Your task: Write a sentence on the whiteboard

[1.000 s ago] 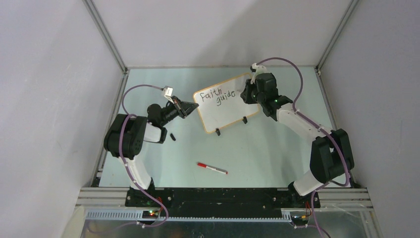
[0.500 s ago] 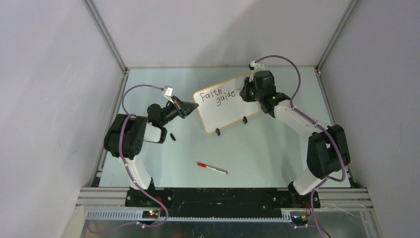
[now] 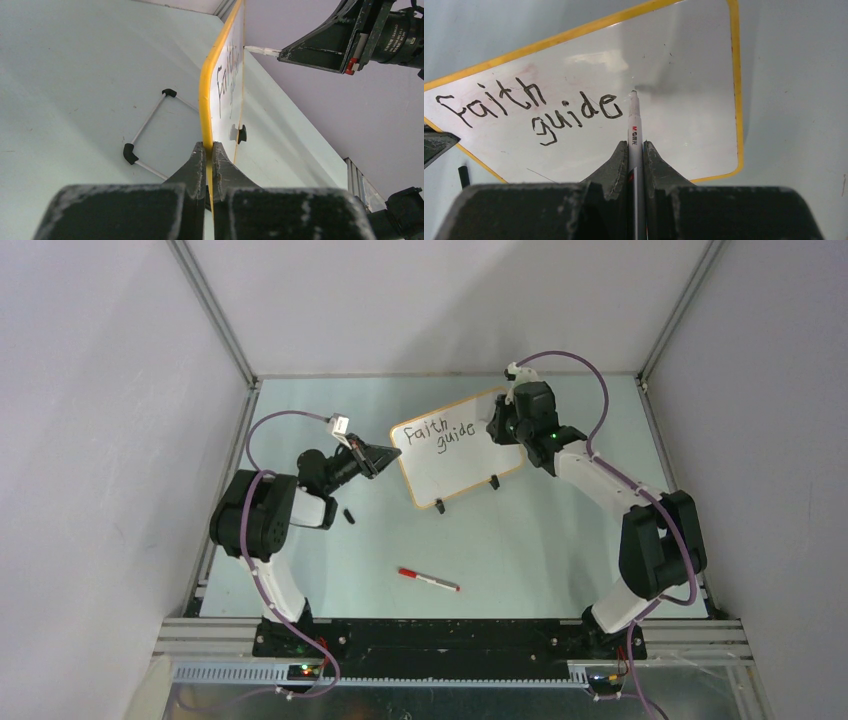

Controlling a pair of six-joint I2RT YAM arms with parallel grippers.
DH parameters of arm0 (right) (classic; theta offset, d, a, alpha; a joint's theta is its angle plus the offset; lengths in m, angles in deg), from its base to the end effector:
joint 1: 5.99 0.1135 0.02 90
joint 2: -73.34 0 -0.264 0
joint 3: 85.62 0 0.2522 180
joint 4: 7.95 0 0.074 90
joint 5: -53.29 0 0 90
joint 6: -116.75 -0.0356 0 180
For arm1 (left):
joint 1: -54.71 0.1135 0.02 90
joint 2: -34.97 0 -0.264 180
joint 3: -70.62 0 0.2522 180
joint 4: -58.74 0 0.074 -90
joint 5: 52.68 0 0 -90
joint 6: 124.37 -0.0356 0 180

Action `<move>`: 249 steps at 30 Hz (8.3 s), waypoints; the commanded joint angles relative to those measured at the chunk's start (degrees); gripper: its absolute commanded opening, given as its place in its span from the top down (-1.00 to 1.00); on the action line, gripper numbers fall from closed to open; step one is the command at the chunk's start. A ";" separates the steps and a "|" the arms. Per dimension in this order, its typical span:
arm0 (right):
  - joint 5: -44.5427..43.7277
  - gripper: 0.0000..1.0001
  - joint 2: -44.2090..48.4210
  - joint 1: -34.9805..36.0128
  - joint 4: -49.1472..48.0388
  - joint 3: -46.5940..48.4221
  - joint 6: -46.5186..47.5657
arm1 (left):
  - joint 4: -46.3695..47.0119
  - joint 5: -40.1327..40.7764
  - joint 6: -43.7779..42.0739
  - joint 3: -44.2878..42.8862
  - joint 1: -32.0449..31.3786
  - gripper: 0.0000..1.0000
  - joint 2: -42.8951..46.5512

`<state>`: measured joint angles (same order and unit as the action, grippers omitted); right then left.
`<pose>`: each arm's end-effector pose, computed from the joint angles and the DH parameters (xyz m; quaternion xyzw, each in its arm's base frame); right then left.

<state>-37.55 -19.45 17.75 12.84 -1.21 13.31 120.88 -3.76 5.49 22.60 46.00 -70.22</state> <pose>0.3463 0.1517 0.2870 -0.0737 0.8592 0.1554 0.4818 0.3191 -0.0725 0.1651 0.0792 0.6790 -0.5000 0.5316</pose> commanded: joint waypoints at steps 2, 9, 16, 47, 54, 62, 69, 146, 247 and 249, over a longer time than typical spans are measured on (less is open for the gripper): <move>-0.69 1.00 -1.33 -0.35 -0.31 3.34 0.05 | -0.31 0.17 -3.47 -0.19 -0.21 1.00 0.68; -0.30 1.00 -2.30 -0.54 0.02 4.18 0.05 | -0.30 0.20 -3.47 -0.19 -0.18 1.00 0.66; -0.02 1.00 -2.77 -0.59 0.27 4.69 -0.17 | -0.29 0.12 -3.47 -0.20 -0.17 1.00 0.70; 4.30 1.00 -2.89 -0.41 2.61 4.67 1.11 | -0.51 0.12 -3.73 -0.26 -0.17 1.00 0.76; 3.46 1.00 -2.61 -0.57 3.70 4.68 1.21 | -0.74 0.12 -3.86 -0.28 -0.21 1.00 0.77; 0.88 1.00 -2.28 -0.66 4.09 4.67 0.84 | -0.98 0.20 -4.08 -0.19 -0.24 1.00 0.93; -1.18 1.00 -2.18 -1.15 4.59 4.67 0.50 | -1.24 0.14 -4.24 -0.28 -0.19 1.00 0.90; -3.23 1.00 16.03 6.49 -19.70 -13.80 6.10 | 1.93 22.44 -14.31 21.75 -2.75 -0.99 23.28; -2.64 1.00 15.27 7.64 -22.55 -15.23 3.46 | -2.55 -1.25 -0.48 -5.73 0.00 0.07 -1.65; -2.68 1.00 14.97 7.95 -21.71 -15.20 3.19 | -2.89 -1.34 -0.53 -5.93 0.01 0.12 -1.68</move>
<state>-40.85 -3.74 25.27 -9.00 -16.73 17.29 117.73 -3.70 5.25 18.73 45.74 -71.55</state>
